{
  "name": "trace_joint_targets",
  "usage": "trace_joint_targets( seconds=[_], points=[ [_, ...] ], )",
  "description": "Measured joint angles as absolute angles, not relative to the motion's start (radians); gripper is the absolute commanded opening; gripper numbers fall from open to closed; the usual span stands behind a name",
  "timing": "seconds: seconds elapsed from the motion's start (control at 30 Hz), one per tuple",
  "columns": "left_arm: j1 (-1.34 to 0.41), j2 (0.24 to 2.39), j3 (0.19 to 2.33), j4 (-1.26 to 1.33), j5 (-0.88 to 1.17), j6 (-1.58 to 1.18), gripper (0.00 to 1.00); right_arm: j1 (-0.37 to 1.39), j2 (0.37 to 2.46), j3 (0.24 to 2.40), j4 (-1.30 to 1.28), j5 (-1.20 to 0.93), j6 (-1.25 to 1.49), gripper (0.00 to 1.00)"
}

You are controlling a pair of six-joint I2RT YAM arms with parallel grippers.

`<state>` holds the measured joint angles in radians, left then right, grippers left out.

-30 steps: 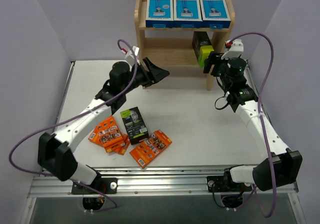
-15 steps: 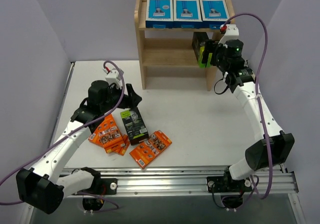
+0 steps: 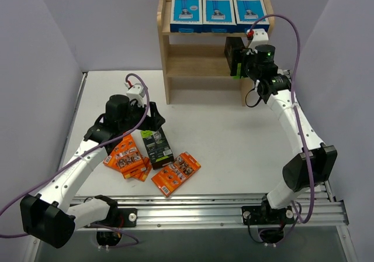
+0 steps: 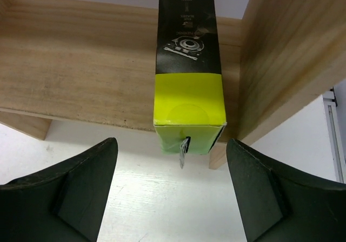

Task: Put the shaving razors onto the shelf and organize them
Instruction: Place the shaving razor onto shelf

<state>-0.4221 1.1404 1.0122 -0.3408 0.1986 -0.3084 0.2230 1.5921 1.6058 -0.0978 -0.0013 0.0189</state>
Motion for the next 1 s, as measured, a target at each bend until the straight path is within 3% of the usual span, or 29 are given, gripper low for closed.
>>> trace_joint_targets(
  seconds=[1.0],
  points=[
    [-0.466, 1.136, 1.014, -0.376, 0.186, -0.272, 0.85, 0.302, 1.606, 1.548, 0.062, 0.217, -0.035, 0.7]
  ],
)
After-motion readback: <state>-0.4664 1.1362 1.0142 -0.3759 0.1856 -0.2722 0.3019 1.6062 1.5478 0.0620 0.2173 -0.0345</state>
